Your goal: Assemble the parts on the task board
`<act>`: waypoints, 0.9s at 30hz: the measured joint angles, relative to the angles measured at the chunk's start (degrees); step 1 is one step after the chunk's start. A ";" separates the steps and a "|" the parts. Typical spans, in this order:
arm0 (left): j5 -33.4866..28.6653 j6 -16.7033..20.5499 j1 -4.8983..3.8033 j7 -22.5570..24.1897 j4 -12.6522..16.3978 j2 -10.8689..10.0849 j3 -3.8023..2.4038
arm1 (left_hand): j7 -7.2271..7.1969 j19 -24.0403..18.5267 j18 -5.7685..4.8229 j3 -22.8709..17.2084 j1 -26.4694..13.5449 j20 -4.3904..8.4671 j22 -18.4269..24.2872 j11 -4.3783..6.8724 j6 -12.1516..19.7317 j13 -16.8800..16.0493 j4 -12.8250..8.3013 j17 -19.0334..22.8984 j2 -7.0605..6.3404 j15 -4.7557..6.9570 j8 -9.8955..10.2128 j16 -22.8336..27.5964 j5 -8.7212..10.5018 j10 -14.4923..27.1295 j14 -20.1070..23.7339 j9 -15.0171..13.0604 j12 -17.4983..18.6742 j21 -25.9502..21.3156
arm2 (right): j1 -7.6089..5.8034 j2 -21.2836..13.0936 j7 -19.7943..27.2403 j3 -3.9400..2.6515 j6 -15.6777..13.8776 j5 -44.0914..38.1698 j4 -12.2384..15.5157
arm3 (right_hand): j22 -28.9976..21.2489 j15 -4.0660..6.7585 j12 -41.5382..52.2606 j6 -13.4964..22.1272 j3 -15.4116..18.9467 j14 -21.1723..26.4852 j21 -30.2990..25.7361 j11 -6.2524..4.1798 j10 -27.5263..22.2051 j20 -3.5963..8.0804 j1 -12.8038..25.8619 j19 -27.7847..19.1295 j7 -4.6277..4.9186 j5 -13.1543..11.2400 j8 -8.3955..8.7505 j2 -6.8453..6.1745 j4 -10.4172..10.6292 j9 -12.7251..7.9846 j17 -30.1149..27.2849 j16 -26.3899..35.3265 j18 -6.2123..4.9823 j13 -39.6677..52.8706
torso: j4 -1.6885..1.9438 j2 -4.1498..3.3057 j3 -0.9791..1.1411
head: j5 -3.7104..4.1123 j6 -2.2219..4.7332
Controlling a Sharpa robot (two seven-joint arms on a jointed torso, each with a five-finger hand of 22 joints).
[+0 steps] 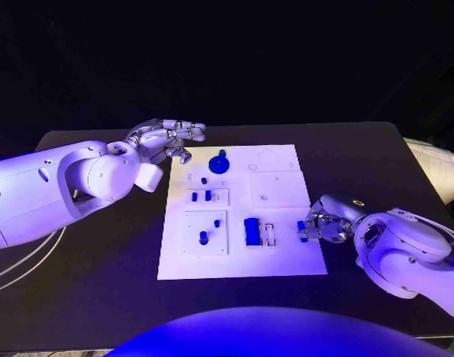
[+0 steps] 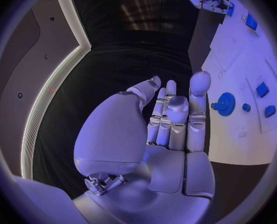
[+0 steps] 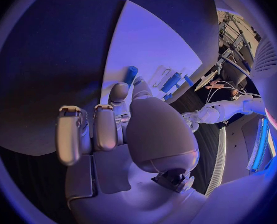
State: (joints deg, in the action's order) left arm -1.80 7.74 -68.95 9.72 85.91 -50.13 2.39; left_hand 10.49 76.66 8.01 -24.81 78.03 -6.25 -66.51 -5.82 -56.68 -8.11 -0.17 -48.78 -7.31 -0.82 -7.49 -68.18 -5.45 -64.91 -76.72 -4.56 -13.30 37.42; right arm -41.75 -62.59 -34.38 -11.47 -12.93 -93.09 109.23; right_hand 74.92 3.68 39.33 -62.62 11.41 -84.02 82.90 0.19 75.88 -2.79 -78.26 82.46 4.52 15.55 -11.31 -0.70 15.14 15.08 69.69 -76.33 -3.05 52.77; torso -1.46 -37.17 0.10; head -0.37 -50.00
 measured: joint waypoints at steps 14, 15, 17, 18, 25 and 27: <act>0.02 -0.02 0.00 -0.04 0.08 -0.02 0.00 | 0.00 0.00 0.00 0.00 0.00 0.00 0.00 0.00 0.00 0.00 0.00 0.00 0.00 0.00 0.00 0.00 0.00 0.00 0.00 0.00 0.00 0.00 | 0.16 2.49 0.22 -0.17 3.85 -9.51 -0.82 | -0.01 0.00 -0.34 -0.71 -3.31 0.00 0.00 -0.32 0.46 0.23 -6.64 0.23 -0.10 -5.29 0.61 1.06 -3.94 0.33 0.55 0.00 0.00 0.37 | 0.01 -0.01 -0.01 | -0.30 0.00; 0.03 -0.02 0.00 -0.04 0.08 -0.02 0.00 | 0.00 0.00 0.00 0.00 0.00 0.00 0.00 0.00 0.00 0.00 0.00 0.00 0.00 0.00 0.00 0.00 0.00 0.00 0.00 0.00 0.00 0.00 | 0.17 2.68 0.24 -0.17 4.00 -9.98 -0.86 | -0.01 0.00 -0.34 -0.81 -3.67 0.00 0.00 -0.31 0.46 0.22 -7.07 0.23 -0.20 -5.68 0.86 1.05 -4.05 0.32 0.59 0.00 0.00 0.34 | 0.01 -0.01 -0.01 | -0.34 0.00; 0.04 -0.02 0.00 -0.05 0.09 -0.02 0.00 | 0.00 0.00 0.00 0.00 0.00 0.00 0.00 0.00 0.00 0.00 0.00 0.00 0.00 0.00 0.00 0.00 0.00 0.00 0.00 0.00 0.00 0.00 | 0.20 3.00 0.24 -0.17 4.32 -10.92 -0.92 | -0.01 0.00 -0.34 -0.84 -4.45 0.00 0.00 -0.30 0.47 0.22 -7.31 0.23 -0.23 -6.04 0.91 1.29 -4.09 0.31 0.64 0.00 0.00 0.27 | 0.01 0.00 0.00 | -0.37 0.00; 0.04 -0.03 0.00 -0.06 0.09 -0.02 0.00 | 0.00 0.00 0.00 0.00 0.00 0.00 0.00 0.00 0.00 0.00 0.00 0.00 0.00 0.00 0.00 0.00 0.00 0.00 0.00 0.00 0.00 0.00 | 0.22 3.10 0.25 -0.17 4.42 -11.27 -0.94 | -0.01 0.00 -0.34 -0.84 -4.69 0.00 0.00 -0.30 0.47 0.22 -7.40 0.23 -0.23 -6.05 0.92 1.38 -4.13 0.31 0.64 0.00 0.00 0.24 | 0.02 0.00 0.00 | -0.38 0.00; 0.08 -0.03 0.00 -0.08 0.10 -0.03 0.00 | 0.00 0.00 0.00 0.00 0.00 0.00 0.00 0.00 0.00 0.00 0.00 0.00 0.00 0.00 0.00 0.00 0.00 0.00 0.00 0.00 0.00 0.00 | 0.28 3.51 0.25 -0.19 4.84 -12.76 -1.03 | -0.01 0.36 -0.86 -1.20 -7.24 0.07 0.00 -0.29 0.49 0.43 -7.90 0.43 -0.59 -0.66 1.71 1.43 -3.81 -0.10 0.92 0.00 -0.01 0.07 | 0.00 0.05 -0.01 | -0.39 0.00; 0.09 -0.03 0.00 -0.08 0.12 -0.03 0.00 | 0.00 0.00 0.00 0.00 0.00 0.00 0.00 0.00 0.00 0.00 0.00 0.00 0.00 0.00 0.00 0.00 0.00 0.00 0.00 0.00 0.00 0.00 | 0.32 3.57 0.26 -0.15 4.75 -12.90 -1.00 | -0.01 0.44 -0.86 -1.58 -8.56 -0.01 0.00 -0.43 0.65 0.54 -8.27 0.54 -0.56 -0.23 2.02 1.67 -3.89 0.02 1.15 -0.01 -0.01 0.08 | -0.03 0.07 -0.01 | -0.43 -0.01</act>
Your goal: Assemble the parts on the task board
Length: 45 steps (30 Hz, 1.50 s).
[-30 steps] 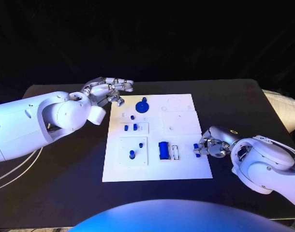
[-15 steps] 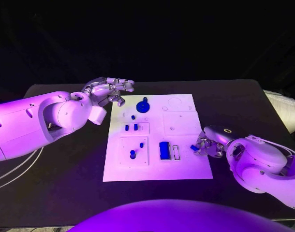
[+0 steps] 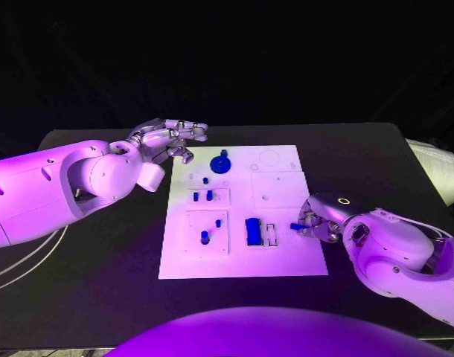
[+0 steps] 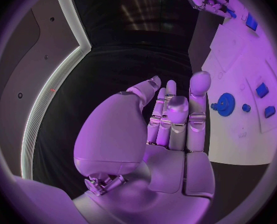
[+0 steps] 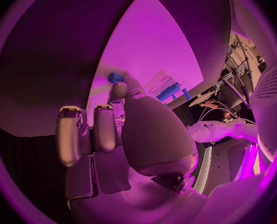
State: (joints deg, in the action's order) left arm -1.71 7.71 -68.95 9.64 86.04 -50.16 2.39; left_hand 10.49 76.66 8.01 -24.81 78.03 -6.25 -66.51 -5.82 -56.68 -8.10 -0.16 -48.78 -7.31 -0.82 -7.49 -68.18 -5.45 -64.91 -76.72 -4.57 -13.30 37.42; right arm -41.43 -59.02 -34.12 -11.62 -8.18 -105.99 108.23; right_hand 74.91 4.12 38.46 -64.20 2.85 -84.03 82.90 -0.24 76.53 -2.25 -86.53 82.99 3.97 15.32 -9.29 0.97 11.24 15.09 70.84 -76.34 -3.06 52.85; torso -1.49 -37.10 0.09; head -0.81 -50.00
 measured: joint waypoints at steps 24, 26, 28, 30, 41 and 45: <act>0.20 -0.02 0.00 -0.02 0.00 -0.01 0.00 | 0.00 0.00 0.00 0.24 0.22 0.00 0.13 0.00 0.00 -0.09 -0.24 0.13 0.22 0.00 -0.38 0.00 0.00 0.63 0.00 0.05 -0.34 -0.27 | 0.62 -0.78 -0.54 0.51 -10.06 13.49 4.16 | 0.04 0.00 0.89 -0.48 -12.67 0.00 0.58 -0.59 1.80 0.30 6.85 0.30 0.14 2.31 1.38 -2.14 5.13 0.00 1.40 -1.05 0.00 1.33 | -0.03 -0.01 0.02 | -0.26 0.00; 0.22 -0.02 0.00 -0.02 0.00 -0.01 0.00 | 0.00 0.00 0.00 0.24 0.22 0.00 0.13 0.00 0.00 -0.08 -0.24 0.13 0.22 0.00 -0.38 0.00 0.00 0.63 0.00 0.05 -0.34 -0.27 | 0.62 -0.62 -0.60 0.51 -10.56 14.44 4.31 | 0.04 -0.01 0.92 -0.49 -12.94 0.00 0.77 -0.57 1.82 0.30 7.54 0.30 0.15 2.25 1.38 -2.29 5.20 0.05 1.44 -1.05 0.00 1.50 | -0.01 -0.02 0.02 | -0.27 0.00; 0.23 -0.03 0.00 -0.03 0.01 -0.01 0.00 | 0.00 0.00 0.00 0.24 0.22 0.00 0.13 0.00 0.00 -0.08 -0.24 0.13 0.22 0.00 -0.38 0.00 0.00 0.63 0.00 0.05 -0.34 -0.27 | 0.62 -0.42 -0.64 0.51 -10.94 15.16 4.42 | 0.04 -0.01 0.92 -0.53 -13.14 0.00 0.77 -0.53 1.86 0.30 7.85 0.30 0.13 2.09 1.38 -2.51 5.13 0.08 1.47 -1.05 0.00 1.55 | -0.01 -0.03 0.02 | -0.27 0.00; 0.25 -0.03 0.00 -0.05 0.01 -0.01 0.00 | 0.00 0.00 0.00 0.24 0.22 0.00 0.13 0.00 0.00 -0.08 -0.24 0.13 0.22 0.00 -0.38 0.00 0.00 0.63 0.00 0.05 -0.34 -0.27 | 0.62 -0.16 -0.67 0.51 -11.23 15.93 4.49 | 0.04 -0.01 0.92 -0.74 -13.55 0.00 0.77 -0.53 1.87 0.30 8.41 0.30 0.06 2.09 1.38 -3.06 5.18 0.24 1.53 -1.05 0.00 1.63 | 0.00 -0.03 0.01 | -0.27 0.00; 0.29 -0.07 0.00 -0.11 0.04 0.04 0.00 | 0.00 0.00 0.00 0.24 0.22 0.00 0.12 0.00 0.00 -0.08 -0.24 0.13 0.22 0.00 -0.38 0.00 0.00 0.62 0.00 0.04 -0.34 -0.27 | 0.60 1.74 -0.81 0.51 -10.91 19.46 3.47 | 0.03 -0.01 1.20 -1.34 -14.02 0.01 0.76 -0.40 2.18 0.08 12.97 0.51 -0.12 3.65 1.77 -3.85 5.36 1.37 1.53 -1.05 0.00 1.99 | 0.01 -0.06 0.01 | -0.30 0.00; 0.30 -0.08 0.00 -0.12 0.06 0.04 0.00 | 0.00 0.00 0.00 0.24 0.22 0.00 0.12 -0.01 0.00 -0.07 -0.24 0.12 0.22 0.00 -0.38 0.00 0.00 0.62 0.00 0.04 -0.34 -0.26 | 0.60 2.08 -0.87 0.53 -10.36 20.18 3.10 | 0.03 -0.01 1.20 -1.41 -14.02 0.01 0.76 -0.40 2.18 0.08 13.58 0.51 -0.18 3.97 1.77 -3.96 5.36 1.37 1.52 -1.05 0.00 1.99 | 0.02 -0.06 0.01 | -0.39 0.00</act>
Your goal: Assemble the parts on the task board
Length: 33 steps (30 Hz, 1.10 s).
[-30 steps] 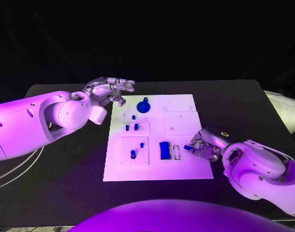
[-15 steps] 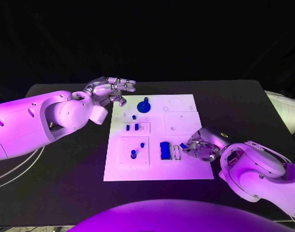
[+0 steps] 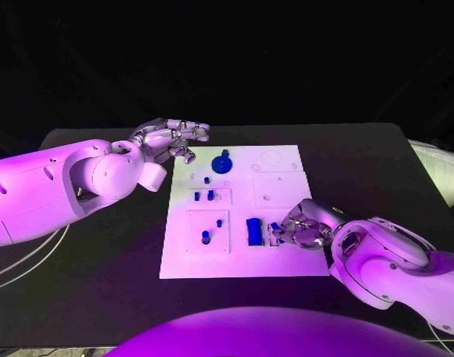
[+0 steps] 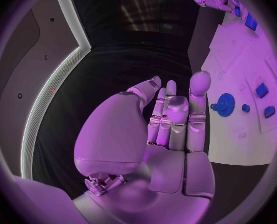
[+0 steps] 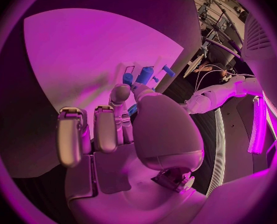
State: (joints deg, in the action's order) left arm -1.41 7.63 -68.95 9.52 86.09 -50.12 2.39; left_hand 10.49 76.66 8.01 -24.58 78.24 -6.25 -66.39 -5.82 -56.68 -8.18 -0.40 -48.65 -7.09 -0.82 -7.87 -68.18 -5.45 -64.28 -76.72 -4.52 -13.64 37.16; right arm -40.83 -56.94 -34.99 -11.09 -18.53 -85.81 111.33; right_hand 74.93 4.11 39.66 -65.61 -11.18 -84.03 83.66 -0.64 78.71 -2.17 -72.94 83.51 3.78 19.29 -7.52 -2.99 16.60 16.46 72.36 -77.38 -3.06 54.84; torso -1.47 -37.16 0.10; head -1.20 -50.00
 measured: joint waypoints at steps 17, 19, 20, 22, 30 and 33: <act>0.03 -0.04 0.00 -0.07 0.02 0.03 0.00 | 0.00 0.00 0.00 0.00 0.00 0.00 0.00 0.00 0.00 -0.04 0.00 0.00 0.00 0.00 0.00 0.00 0.00 0.00 0.00 0.00 0.00 0.00 | 0.00 0.54 -0.17 0.01 2.40 0.81 -0.80 | -0.01 0.00 0.00 -0.25 0.82 0.00 0.00 0.00 0.00 0.00 2.30 0.00 0.15 0.80 0.24 -0.11 -0.01 0.23 -0.05 0.04 0.00 0.08 | -0.05 0.00 0.05 | -0.42 0.00; 0.04 -0.04 0.00 -0.08 0.01 0.03 0.00 | 0.00 0.00 0.00 0.00 0.02 0.00 0.00 0.00 0.00 -0.04 0.00 0.08 0.02 0.00 0.00 0.00 0.00 0.00 0.00 0.00 0.00 0.00 | -0.02 0.56 -0.18 0.01 2.52 0.81 -0.80 | -0.01 0.00 0.00 -0.26 0.82 0.00 0.00 0.01 0.00 0.00 2.30 0.00 0.15 0.80 0.24 -0.11 -0.01 0.23 -0.08 0.04 0.00 0.08 | -0.05 -0.01 0.06 | -0.41 0.00; 0.04 -0.05 0.00 -0.09 0.01 0.03 0.00 | 0.00 0.00 0.00 0.00 0.22 0.00 0.00 0.00 0.00 -0.04 0.00 0.14 0.22 0.00 0.00 0.00 0.00 0.00 0.00 -0.01 0.00 0.00 | -0.02 0.56 -0.18 0.01 2.55 0.81 -0.80 | -0.01 0.00 0.00 -0.25 0.82 0.00 0.00 0.01 0.00 0.00 2.30 0.00 0.15 0.80 0.24 -0.11 -0.01 0.23 -0.12 0.04 0.00 0.08 | -0.05 -0.02 0.07 | -0.44 0.00; 0.04 -0.05 0.00 -0.10 0.00 0.03 0.00 | 0.00 0.00 0.00 0.00 0.23 0.00 -0.01 0.00 0.00 -0.04 0.00 0.15 0.23 0.00 0.00 0.00 0.00 0.00 0.00 -0.01 0.00 0.00 | -0.02 0.59 -0.18 0.01 2.59 0.81 -0.78 | -0.01 0.00 0.00 -0.26 0.97 0.00 0.00 0.01 0.00 0.00 2.30 0.00 0.15 0.80 0.24 -0.11 -0.16 0.23 -0.13 0.04 0.00 0.08 | -0.05 -0.03 0.07 | -0.47 0.00; 0.12 -0.07 0.00 -0.14 -0.01 0.05 0.03 | 0.00 0.00 -0.01 0.00 0.23 0.00 0.04 0.00 0.00 -0.03 0.00 0.15 0.22 0.00 0.00 0.00 0.00 0.00 0.00 -0.01 -0.33 0.00 | -0.02 0.74 -0.18 0.01 2.65 0.76 -0.63 | -0.02 0.00 0.00 -0.25 1.37 0.00 0.00 0.01 0.00 0.00 3.07 0.00 0.14 1.03 0.24 0.06 -0.08 0.30 -0.13 0.04 0.00 0.15 | -0.08 -0.03 0.07 | -0.51 0.00; 0.18 -0.09 0.00 -0.15 0.02 0.05 0.03 | 0.00 0.00 0.00 0.00 0.22 0.00 0.04 0.00 0.00 -0.03 0.00 0.14 0.22 0.00 0.00 0.00 0.00 0.00 0.00 -0.01 -0.33 0.00 | -0.02 0.78 -0.18 0.01 2.65 0.74 -0.63 | -0.02 0.00 0.00 -0.25 1.96 0.00 0.00 0.01 0.00 0.00 4.15 -0.01 0.14 1.23 0.24 0.02 0.00 0.36 -0.13 0.04 0.00 0.25 | -0.07 -0.01 0.05 | -0.49 0.00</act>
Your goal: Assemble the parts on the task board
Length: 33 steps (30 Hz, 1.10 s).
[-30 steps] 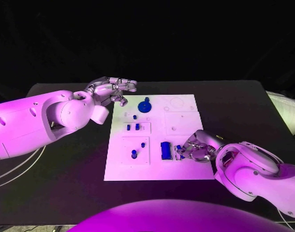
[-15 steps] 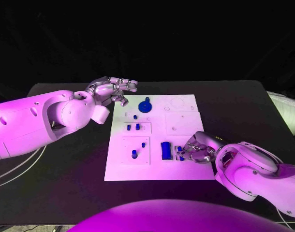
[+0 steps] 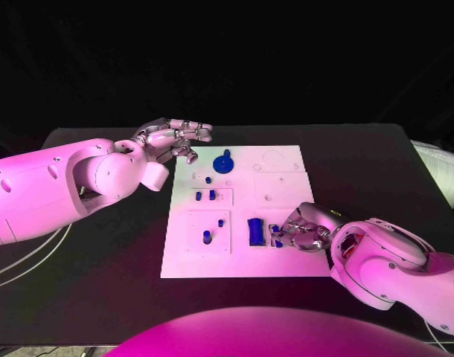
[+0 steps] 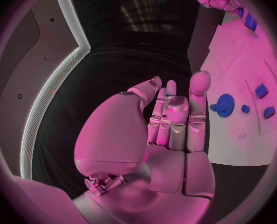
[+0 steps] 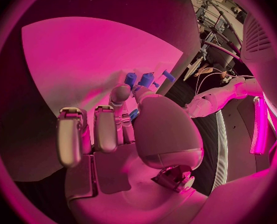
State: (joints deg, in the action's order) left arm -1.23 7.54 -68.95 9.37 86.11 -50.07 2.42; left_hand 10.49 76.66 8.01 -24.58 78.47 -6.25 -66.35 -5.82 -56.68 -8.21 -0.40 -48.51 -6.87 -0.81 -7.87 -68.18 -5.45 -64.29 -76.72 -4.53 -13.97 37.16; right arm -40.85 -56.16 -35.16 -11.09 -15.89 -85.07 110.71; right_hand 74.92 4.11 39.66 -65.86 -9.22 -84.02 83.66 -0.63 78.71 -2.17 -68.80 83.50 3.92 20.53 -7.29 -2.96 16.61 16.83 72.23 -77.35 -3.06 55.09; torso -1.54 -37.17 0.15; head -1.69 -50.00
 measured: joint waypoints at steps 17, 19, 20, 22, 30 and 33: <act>0.17 -0.20 0.00 -0.04 0.03 -0.02 0.00 | 0.00 0.00 0.00 0.00 0.00 0.00 0.00 0.00 0.00 0.01 0.00 -0.01 0.00 0.00 0.00 0.00 0.00 0.00 0.00 0.00 0.00 0.00 | 0.00 -0.14 -0.06 0.00 0.01 -0.27 0.10 | -0.01 0.00 0.00 -0.39 8.04 0.00 0.00 0.08 0.08 0.00 5.62 0.00 0.04 -5.93 0.23 0.39 -0.33 0.80 0.00 0.00 0.00 0.57 | 0.01 0.01 -0.04 | 0.13 0.00; 0.18 -0.21 0.00 -0.05 0.01 -0.02 0.00 | 0.00 0.00 0.00 0.00 0.00 0.00 -0.01 0.00 0.00 0.01 0.00 -0.01 0.00 0.00 0.00 0.00 0.00 0.00 0.00 0.00 0.00 0.00 | 0.00 -0.43 -0.04 0.00 0.04 -0.37 0.33 | -0.01 0.00 0.00 -0.39 8.79 0.00 0.00 0.09 0.08 0.00 5.24 0.00 0.04 -6.59 0.23 0.05 -0.42 0.92 0.00 0.00 0.00 0.57 | 0.02 0.01 -0.02 | 0.13 0.00; 0.19 -0.22 0.00 -0.05 0.01 -0.02 0.00 | 0.00 0.00 0.00 0.00 0.00 0.00 0.00 0.00 0.00 0.01 0.00 -0.01 0.00 0.00 0.00 0.00 0.00 0.00 0.00 0.00 0.00 0.00 | 0.00 -0.60 -0.02 0.00 0.06 -0.42 0.48 | -0.01 0.00 0.00 -0.39 9.09 0.00 0.00 0.09 0.08 0.00 4.64 0.00 0.03 -7.00 0.44 -0.10 -0.59 0.97 0.00 0.00 0.00 0.57 | 0.02 0.02 -0.03 | 0.13 0.00; 0.19 -0.23 0.00 -0.05 0.01 -0.05 0.00 | 0.00 0.00 0.00 0.00 0.00 0.00 -0.01 0.00 0.00 0.01 0.00 -0.01 0.00 0.00 0.00 0.00 0.00 0.00 0.00 0.00 0.00 0.00 | 0.00 -0.98 0.02 0.00 0.13 -0.50 0.81 | -0.01 0.00 0.00 -0.39 9.65 0.00 0.00 0.08 0.08 0.00 3.67 0.00 0.03 -7.61 0.44 -0.17 -0.67 1.02 0.00 0.00 0.00 0.62 | -0.02 0.02 0.02 | 0.13 0.00; 0.23 -0.29 0.00 -0.07 -0.07 -0.11 0.00 | 0.00 0.00 0.00 0.00 0.00 0.00 -0.01 0.00 0.00 0.01 0.00 -0.01 0.00 0.00 0.00 0.00 0.00 0.00 0.00 0.00 0.00 0.00 | 0.08 -2.32 0.18 0.00 0.51 -0.74 2.08 | -0.01 0.00 0.00 -0.39 10.80 0.00 0.00 0.09 0.08 0.00 2.27 0.00 0.03 -9.02 0.44 -0.37 -0.88 1.17 -0.13 0.00 0.00 0.62 | -0.08 0.02 0.08 | 0.19 0.00; 0.24 -0.30 0.00 -0.07 -0.12 -0.08 0.00 | 0.00 0.00 0.00 0.00 0.00 0.00 -0.01 0.00 0.00 0.02 0.00 -0.01 0.00 0.00 0.00 0.00 0.00 0.00 0.00 0.00 0.00 0.00 | 0.09 -2.39 0.20 0.00 0.62 -0.78 1.99 | 0.01 0.00 0.00 -0.39 11.04 0.00 0.00 0.09 0.08 0.00 1.95 0.00 0.03 -9.33 0.44 -0.05 -0.63 1.25 -0.14 0.00 0.00 0.62 | -0.08 0.02 0.07 | 0.30 0.00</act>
State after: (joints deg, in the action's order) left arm -1.00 7.25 -68.95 9.29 85.99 -50.14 2.42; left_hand 10.49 76.66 8.01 -24.58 78.47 -6.25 -66.36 -5.83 -56.68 -8.19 -0.40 -48.52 -6.87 -0.82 -7.87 -68.18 -5.45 -64.29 -76.72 -4.54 -13.97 37.16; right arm -40.76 -58.55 -34.96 -11.09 -15.26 -85.85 112.70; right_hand 74.93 4.11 39.66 -66.25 1.82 -84.02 83.66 -0.54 78.79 -2.17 -66.85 83.50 3.96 11.19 -6.84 -3.01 15.98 18.08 72.09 -77.34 -3.06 55.71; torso -1.63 -37.16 0.23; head -1.39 -50.00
